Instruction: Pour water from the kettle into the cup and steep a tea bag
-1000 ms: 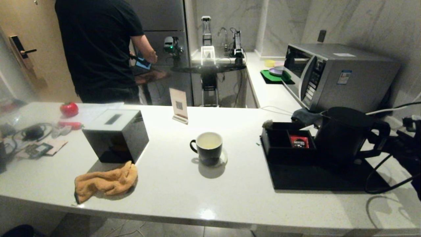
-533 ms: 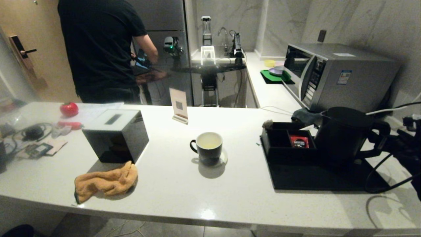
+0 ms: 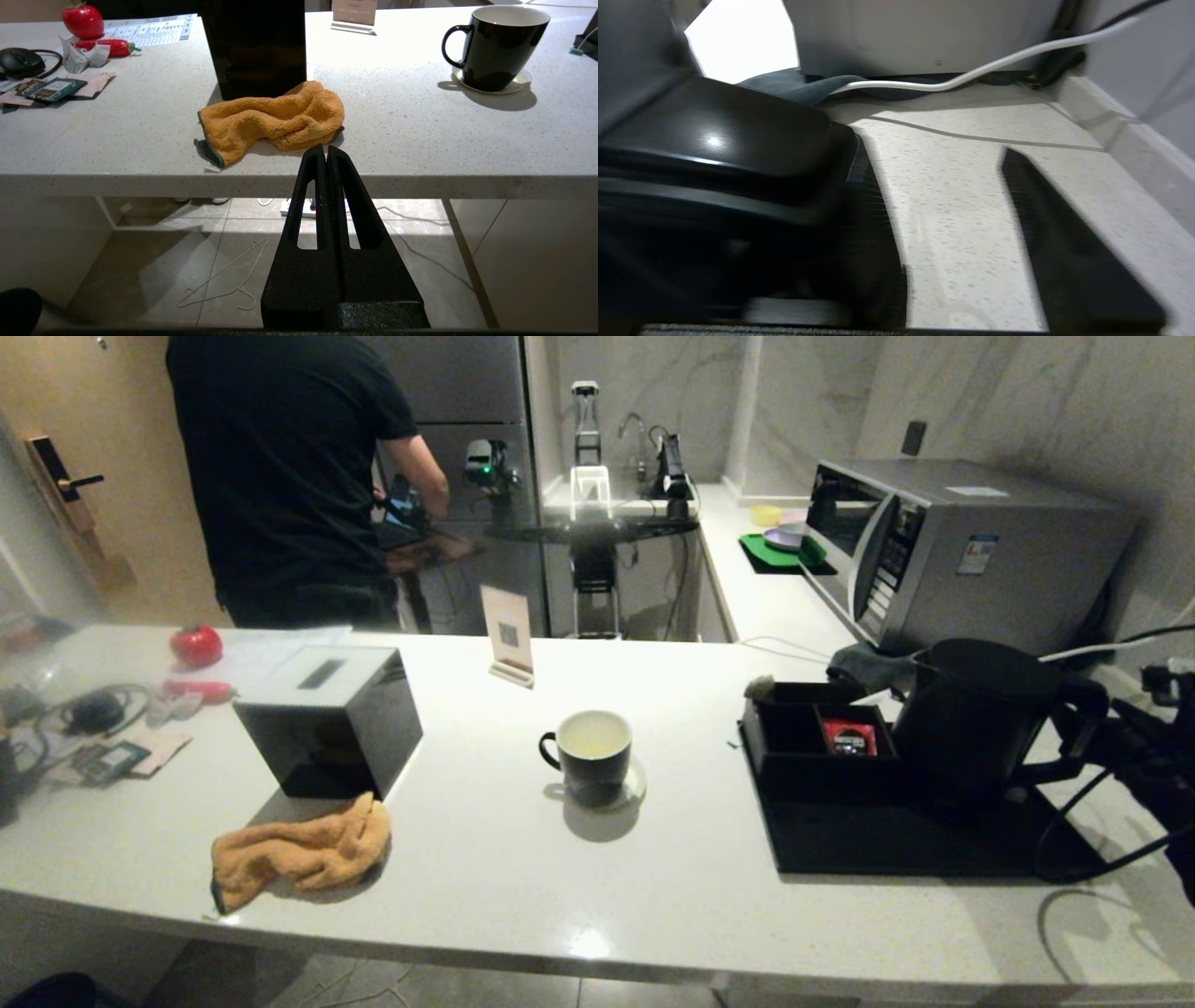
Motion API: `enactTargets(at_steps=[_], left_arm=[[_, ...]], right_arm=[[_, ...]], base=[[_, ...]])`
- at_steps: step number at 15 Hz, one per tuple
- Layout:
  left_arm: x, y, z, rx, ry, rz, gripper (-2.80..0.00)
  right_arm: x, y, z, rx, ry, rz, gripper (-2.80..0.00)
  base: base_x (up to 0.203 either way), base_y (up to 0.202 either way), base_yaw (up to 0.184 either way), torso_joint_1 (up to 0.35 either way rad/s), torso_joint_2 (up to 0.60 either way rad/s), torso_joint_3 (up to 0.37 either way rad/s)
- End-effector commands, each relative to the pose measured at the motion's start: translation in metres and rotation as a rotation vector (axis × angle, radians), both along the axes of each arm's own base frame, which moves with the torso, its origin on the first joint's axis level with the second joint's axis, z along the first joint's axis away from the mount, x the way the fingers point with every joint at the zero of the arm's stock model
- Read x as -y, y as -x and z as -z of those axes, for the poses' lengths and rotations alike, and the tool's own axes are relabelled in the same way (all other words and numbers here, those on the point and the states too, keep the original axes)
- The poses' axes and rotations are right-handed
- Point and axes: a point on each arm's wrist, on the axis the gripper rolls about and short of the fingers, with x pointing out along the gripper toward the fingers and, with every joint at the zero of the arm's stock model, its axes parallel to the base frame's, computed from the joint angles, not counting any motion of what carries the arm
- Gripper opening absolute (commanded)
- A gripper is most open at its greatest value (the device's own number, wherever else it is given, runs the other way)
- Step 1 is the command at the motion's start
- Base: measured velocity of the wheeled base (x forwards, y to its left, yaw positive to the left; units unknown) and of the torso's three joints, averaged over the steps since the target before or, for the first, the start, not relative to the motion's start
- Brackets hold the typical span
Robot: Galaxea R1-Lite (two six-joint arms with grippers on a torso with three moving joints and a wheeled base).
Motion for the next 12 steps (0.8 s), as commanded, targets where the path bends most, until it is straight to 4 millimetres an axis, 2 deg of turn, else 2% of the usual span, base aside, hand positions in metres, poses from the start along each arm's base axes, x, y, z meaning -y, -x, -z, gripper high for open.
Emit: enactTargets(at_steps=[1,12], left_arm=[[0.0,0.0,-0.0001,0.002,0.0,0.0,-2.8],[0.0,0.0,0.0,0.0,0.0,0.0,-2.8]], right_arm=[[0.0003,0.0004,-0.0031,0.02,0.006,0.0,-2.8],[-0.003,0.0001,-0.0061,0.032,0.01,-0.009,-2.8]], base=[[0.0,0.0,0.0,0.0,0.0,0.0],[0.0,0.0,0.0,0.0,0.0,0.0]])
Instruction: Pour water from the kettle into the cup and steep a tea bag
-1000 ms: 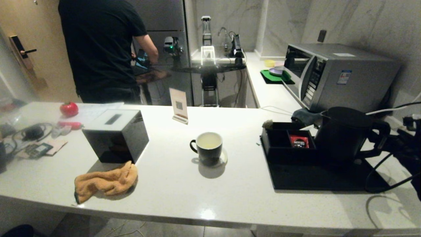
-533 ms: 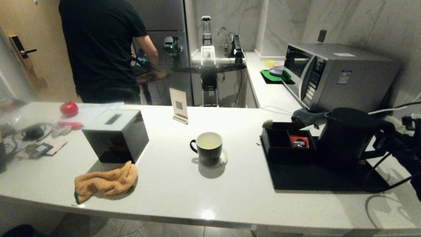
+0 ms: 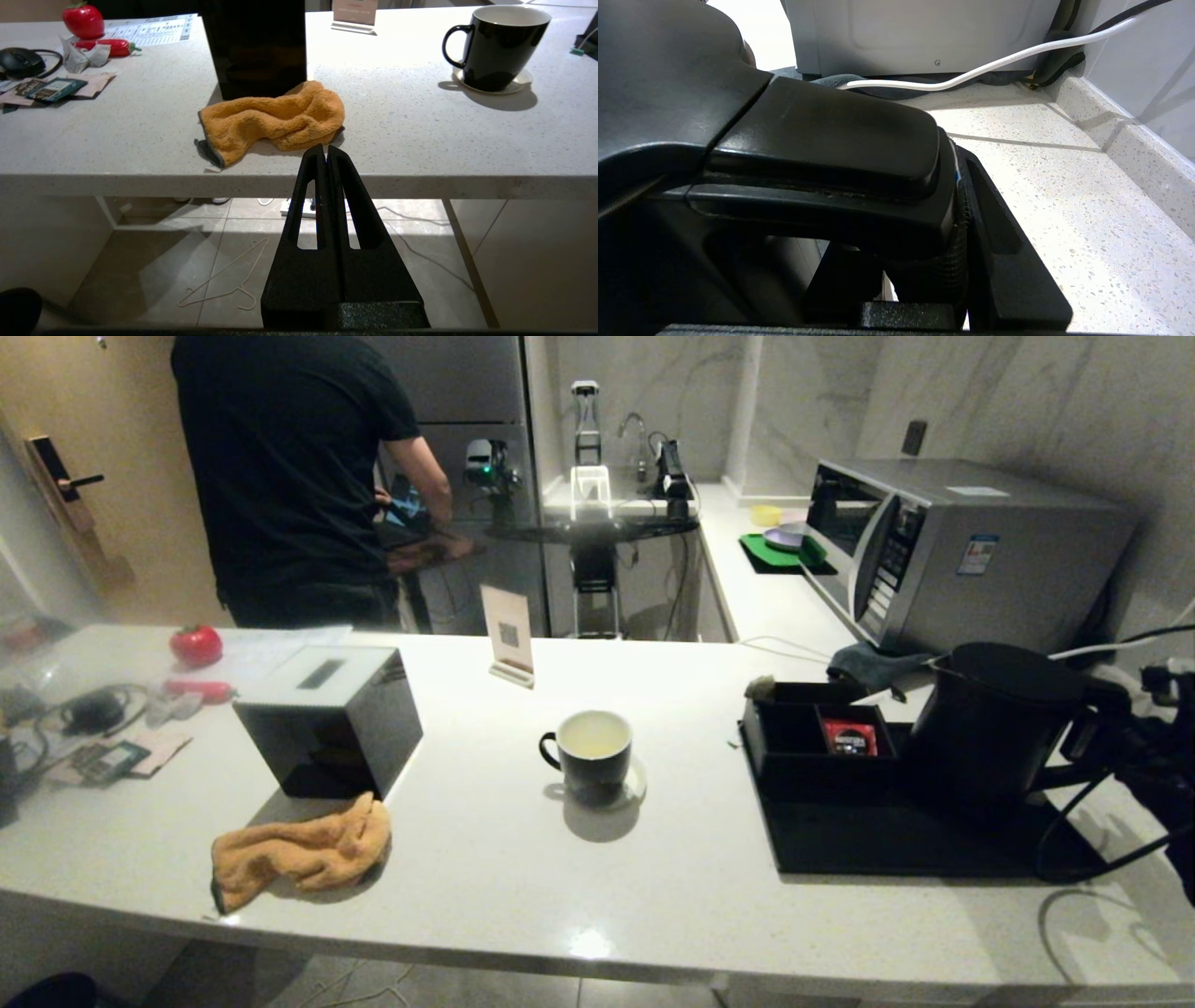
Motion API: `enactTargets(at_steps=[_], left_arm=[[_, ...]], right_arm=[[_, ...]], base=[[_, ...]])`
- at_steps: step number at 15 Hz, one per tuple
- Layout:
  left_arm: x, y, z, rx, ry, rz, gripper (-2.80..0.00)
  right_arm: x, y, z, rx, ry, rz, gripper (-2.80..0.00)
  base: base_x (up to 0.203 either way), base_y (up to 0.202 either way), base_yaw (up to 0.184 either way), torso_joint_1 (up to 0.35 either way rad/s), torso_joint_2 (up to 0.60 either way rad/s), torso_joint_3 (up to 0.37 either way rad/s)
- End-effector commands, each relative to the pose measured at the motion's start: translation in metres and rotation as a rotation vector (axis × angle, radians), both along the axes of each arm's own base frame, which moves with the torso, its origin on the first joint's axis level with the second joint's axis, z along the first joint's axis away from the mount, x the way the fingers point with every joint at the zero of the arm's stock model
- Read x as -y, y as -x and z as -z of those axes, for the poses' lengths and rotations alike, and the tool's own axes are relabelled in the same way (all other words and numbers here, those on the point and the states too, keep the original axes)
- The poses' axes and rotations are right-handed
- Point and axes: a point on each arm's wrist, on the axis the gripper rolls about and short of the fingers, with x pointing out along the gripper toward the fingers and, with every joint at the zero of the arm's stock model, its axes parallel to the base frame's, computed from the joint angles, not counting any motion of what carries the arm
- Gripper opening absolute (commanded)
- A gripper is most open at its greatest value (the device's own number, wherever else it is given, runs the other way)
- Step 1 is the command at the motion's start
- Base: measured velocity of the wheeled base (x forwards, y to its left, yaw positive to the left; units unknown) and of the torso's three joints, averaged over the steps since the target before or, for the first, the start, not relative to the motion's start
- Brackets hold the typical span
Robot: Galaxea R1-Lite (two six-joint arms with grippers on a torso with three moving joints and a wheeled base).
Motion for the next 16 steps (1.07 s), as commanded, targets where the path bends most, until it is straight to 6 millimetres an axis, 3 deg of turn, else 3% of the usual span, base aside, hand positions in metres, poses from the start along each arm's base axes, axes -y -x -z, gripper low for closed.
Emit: enactTargets(at_steps=[1,16], left_arm=[[0.0,0.0,0.0,0.0,0.0,0.0,-2.8],[0.0,0.0,0.0,0.0,0.0,0.0,-2.8]], right_arm=[[-0.002,0.0,-0.006,0.034,0.015,-0.007,-2.8],[-0.005,0.007,-0.031,0.096,0.027,-0.01,-2.8]], base=[[0.0,0.0,0.0,0.0,0.0,0.0],[0.0,0.0,0.0,0.0,0.0,0.0]])
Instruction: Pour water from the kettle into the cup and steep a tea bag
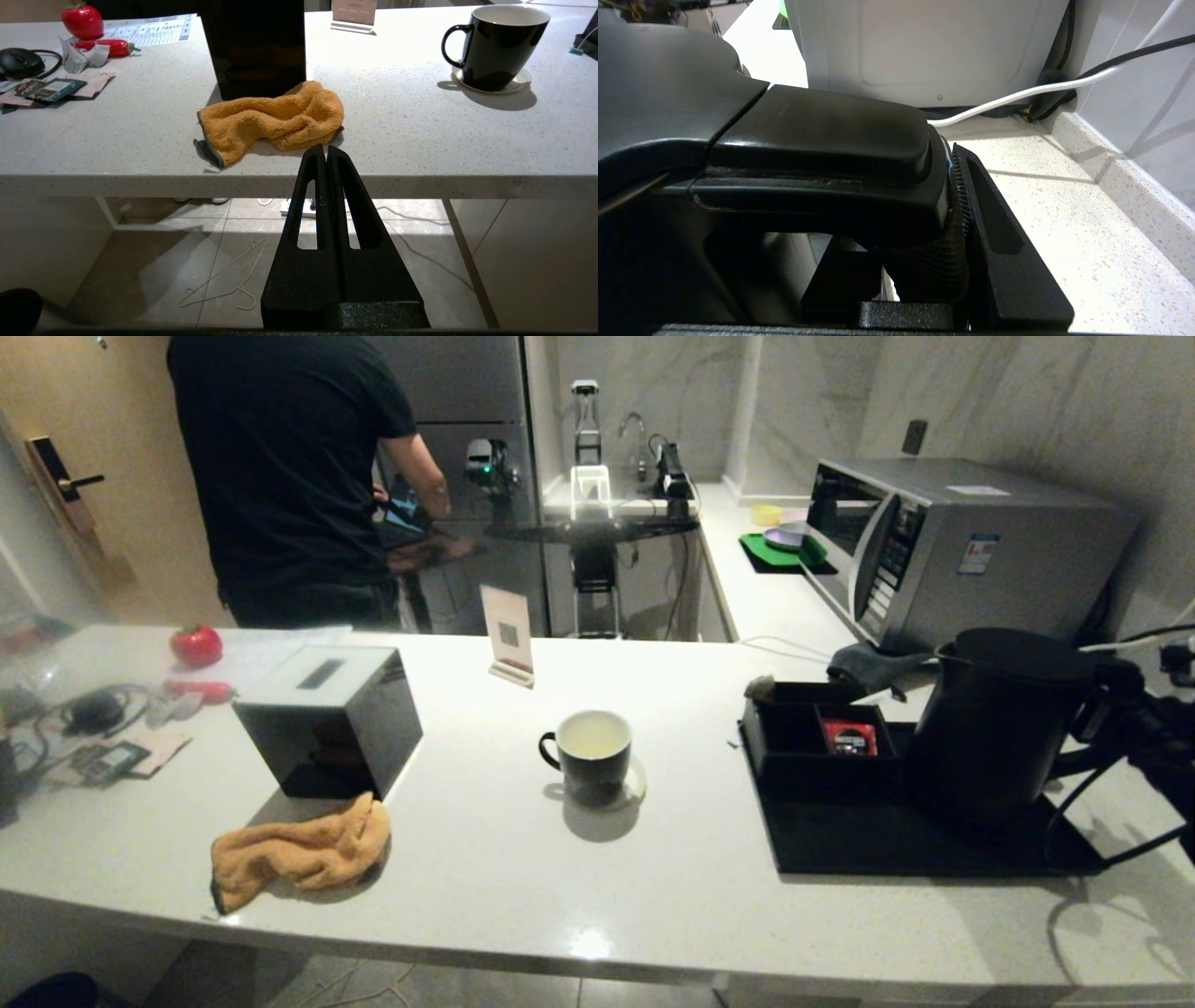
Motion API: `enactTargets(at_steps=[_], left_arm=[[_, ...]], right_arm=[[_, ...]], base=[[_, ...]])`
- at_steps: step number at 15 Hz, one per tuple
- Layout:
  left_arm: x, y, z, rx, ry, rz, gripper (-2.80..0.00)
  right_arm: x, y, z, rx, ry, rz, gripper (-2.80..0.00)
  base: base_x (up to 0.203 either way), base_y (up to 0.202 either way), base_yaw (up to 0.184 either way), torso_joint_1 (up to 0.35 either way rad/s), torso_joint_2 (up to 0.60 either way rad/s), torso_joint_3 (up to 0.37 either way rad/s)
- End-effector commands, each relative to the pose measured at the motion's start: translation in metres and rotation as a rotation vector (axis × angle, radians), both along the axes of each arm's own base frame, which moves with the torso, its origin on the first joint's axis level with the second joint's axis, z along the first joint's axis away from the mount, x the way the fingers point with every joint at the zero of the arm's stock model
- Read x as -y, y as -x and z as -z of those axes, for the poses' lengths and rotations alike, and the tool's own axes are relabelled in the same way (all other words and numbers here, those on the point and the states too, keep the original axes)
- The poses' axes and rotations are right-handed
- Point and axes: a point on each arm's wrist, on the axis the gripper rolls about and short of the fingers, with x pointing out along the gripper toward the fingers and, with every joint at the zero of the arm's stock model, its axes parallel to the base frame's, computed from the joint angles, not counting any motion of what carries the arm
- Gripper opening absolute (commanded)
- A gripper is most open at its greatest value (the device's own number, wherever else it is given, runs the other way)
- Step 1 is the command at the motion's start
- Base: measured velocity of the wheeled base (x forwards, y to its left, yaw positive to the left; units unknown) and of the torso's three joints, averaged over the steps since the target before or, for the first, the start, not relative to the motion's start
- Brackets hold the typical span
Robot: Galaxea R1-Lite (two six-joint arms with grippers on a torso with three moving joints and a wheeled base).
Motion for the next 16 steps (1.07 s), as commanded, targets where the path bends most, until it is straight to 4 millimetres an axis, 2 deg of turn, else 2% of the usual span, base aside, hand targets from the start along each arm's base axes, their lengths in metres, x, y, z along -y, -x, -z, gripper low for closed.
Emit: enactTargets(at_steps=[1,7,16], left_arm=[[0.0,0.0,0.0,0.001,0.0,0.0,-2.8],[0.0,0.0,0.0,0.002,0.0,0.0,-2.8],[0.0,0.0,0.0,0.0,0.0,0.0,-2.8]], right_arm=[[-0.001,0.002,-0.006,0.024,0.008,-0.001,-2.8],[-0.001,0.004,-0.014,0.045,0.013,0.006,-2.8],[-0.007,0.017,-0.04,0.054,0.015,0.004,-2.8]], base=[[0.0,0.0,0.0,0.0,0.0,0.0],[0.0,0.0,0.0,0.0,0.0,0.0],[0.0,0.0,0.0,0.0,0.0,0.0]])
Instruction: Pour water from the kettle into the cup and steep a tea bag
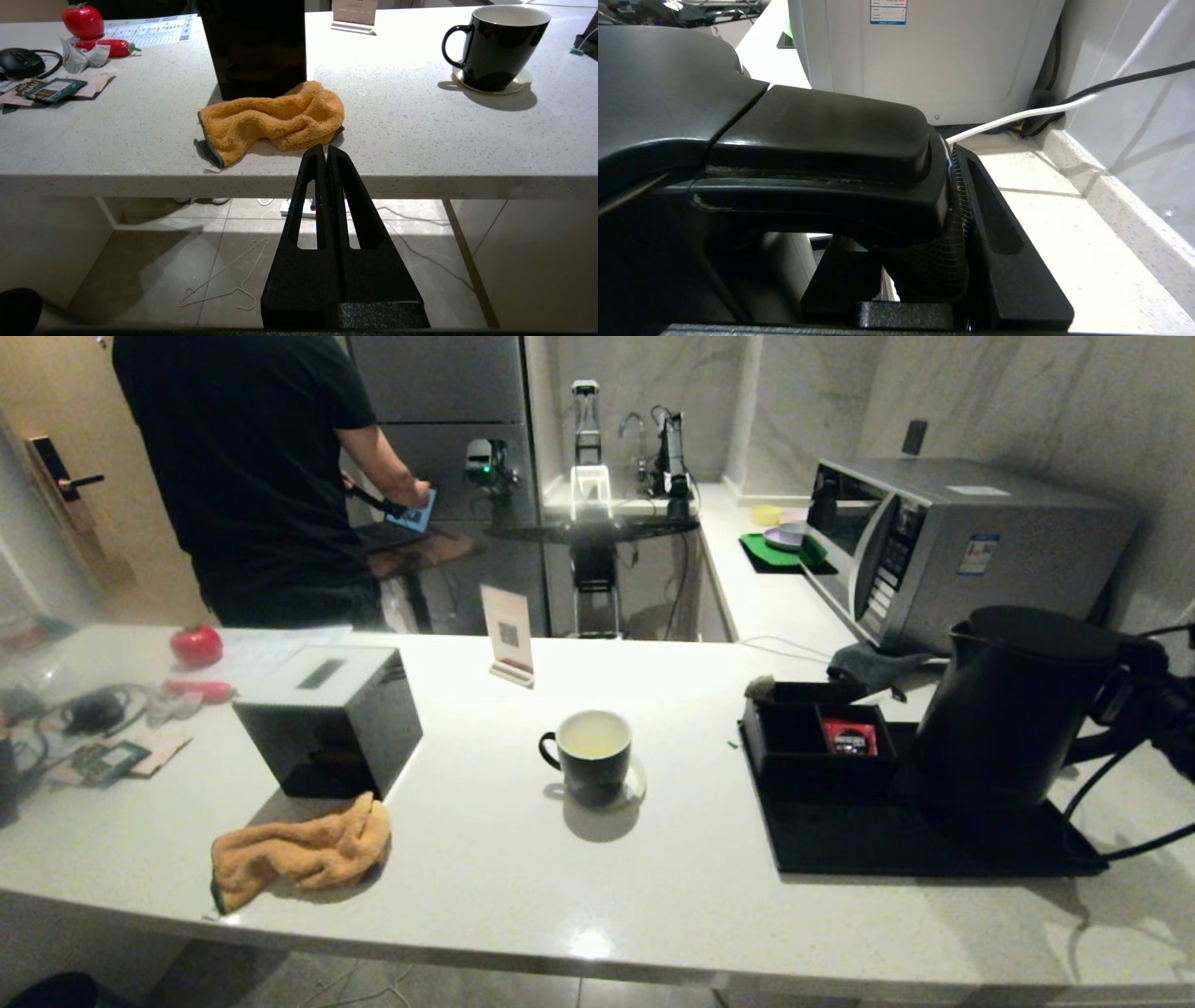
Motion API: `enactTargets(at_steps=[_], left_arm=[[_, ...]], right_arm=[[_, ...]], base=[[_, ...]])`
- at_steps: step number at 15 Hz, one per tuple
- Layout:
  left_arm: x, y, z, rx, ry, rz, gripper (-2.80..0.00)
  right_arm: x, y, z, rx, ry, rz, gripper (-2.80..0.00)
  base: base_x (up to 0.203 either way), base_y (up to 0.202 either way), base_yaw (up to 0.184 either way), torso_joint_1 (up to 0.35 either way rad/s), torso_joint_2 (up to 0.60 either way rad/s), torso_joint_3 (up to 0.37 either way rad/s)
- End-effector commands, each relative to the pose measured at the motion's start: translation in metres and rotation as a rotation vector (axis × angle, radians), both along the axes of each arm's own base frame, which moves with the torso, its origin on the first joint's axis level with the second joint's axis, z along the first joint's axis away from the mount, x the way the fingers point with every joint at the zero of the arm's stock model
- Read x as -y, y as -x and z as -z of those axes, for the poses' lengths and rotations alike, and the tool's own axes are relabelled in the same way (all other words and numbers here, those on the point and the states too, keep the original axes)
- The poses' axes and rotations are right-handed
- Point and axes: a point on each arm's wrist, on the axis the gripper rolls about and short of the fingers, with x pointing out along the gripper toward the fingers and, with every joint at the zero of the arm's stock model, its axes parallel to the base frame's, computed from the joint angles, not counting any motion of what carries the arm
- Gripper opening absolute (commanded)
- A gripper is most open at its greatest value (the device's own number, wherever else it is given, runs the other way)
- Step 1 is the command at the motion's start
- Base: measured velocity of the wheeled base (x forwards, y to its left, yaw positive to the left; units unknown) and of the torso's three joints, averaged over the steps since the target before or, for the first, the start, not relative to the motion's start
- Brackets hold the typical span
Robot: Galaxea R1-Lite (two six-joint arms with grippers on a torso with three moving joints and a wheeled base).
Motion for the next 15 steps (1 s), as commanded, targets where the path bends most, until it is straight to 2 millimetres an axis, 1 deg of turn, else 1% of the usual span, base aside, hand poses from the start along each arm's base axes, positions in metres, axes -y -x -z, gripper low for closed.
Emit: enactTargets(at_steps=[1,4,10,12,15], left_arm=[[0.0,0.0,0.0,0.0,0.0,0.002,-2.8],[0.0,0.0,0.0,0.001,0.0,0.001,-2.8],[0.0,0.0,0.0,0.0,0.0,0.001,-2.8],[0.0,0.0,0.0,0.0,0.0,0.001,-2.8],[0.0,0.0,0.0,0.0,0.0,0.001,-2.8]], right_arm=[[-0.002,0.005,-0.016,0.041,0.018,-0.001,-2.8],[-0.002,0.006,-0.038,0.037,0.016,-0.001,-2.8],[-0.009,0.019,-0.056,0.004,0.002,-0.003,-2.8],[-0.017,0.024,-0.063,-0.01,-0.004,-0.016,-2.8],[-0.035,0.03,-0.071,-0.039,-0.017,-0.037,-2.8]], base=[[0.0,0.0,0.0,0.0,0.0,0.0],[0.0,0.0,0.0,0.0,0.0,0.0],[0.0,0.0,0.0,0.0,0.0,0.0],[0.0,0.0,0.0,0.0,0.0,0.0],[0.0,0.0,0.0,0.0,0.0,0.0]])
